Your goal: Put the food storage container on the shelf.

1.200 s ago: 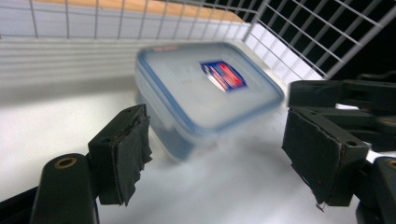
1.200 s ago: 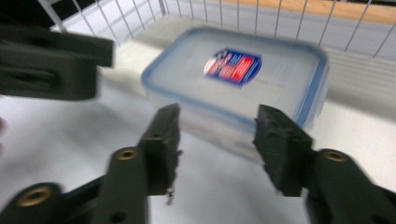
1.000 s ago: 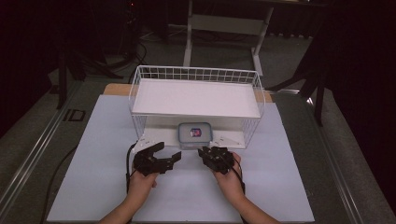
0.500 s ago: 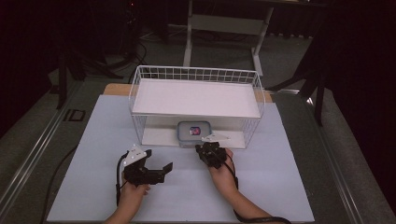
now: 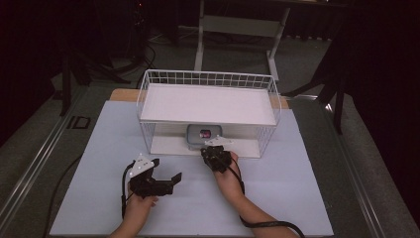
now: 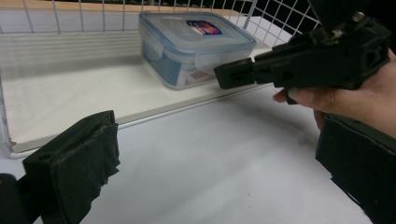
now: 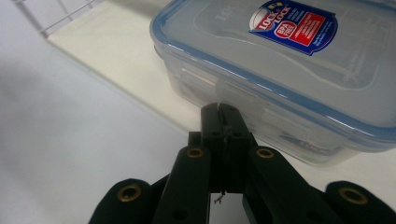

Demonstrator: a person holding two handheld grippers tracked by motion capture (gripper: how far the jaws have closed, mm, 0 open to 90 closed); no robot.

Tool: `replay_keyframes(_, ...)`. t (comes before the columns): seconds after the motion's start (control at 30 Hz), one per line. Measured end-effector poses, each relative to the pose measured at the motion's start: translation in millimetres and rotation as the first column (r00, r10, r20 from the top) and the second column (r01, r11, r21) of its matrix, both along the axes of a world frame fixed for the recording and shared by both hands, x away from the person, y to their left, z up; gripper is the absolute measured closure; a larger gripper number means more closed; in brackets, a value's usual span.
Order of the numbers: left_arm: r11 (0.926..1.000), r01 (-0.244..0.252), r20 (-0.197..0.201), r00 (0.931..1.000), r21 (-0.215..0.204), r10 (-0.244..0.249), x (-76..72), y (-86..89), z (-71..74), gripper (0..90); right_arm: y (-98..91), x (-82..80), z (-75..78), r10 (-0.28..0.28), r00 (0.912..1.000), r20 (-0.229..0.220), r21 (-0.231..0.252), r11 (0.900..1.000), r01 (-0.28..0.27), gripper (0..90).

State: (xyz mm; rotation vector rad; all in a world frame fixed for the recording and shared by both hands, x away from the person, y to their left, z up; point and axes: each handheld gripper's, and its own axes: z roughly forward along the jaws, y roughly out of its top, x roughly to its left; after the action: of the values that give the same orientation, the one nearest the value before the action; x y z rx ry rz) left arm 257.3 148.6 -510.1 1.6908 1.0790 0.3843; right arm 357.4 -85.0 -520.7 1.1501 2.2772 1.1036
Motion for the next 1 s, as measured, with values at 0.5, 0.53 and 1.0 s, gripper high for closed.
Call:
replay_keyframes(0.5, 0.9998, 0.005, 0.014, 0.9999, 0.021, -0.005, -1.8, -0.4, -0.5, 0.4, 11.5, 14.7, -0.5, -0.01, 0.9999, 0.013, -0.012, 0.9999, 0.01, 89.9)
replay_keyframes(0.53, 0.9997, 0.008, 0.012, 0.9999, 0.022, -0.008, -1.6, -0.7, -0.6, 0.4, 11.7, 14.3, -0.4, -0.012, 0.9998, 0.012, -0.011, 0.9999, 0.012, 89.9)
replay_keyframes(1.0, 0.9947, 0.103, 0.046, 0.9936, 0.01, -0.103, -0.2, -7.5, 6.9, 0.4, -11.8, -20.3, 15.4, 0.038, 0.9989, 0.028, 0.067, 0.997, -0.04, 74.3)
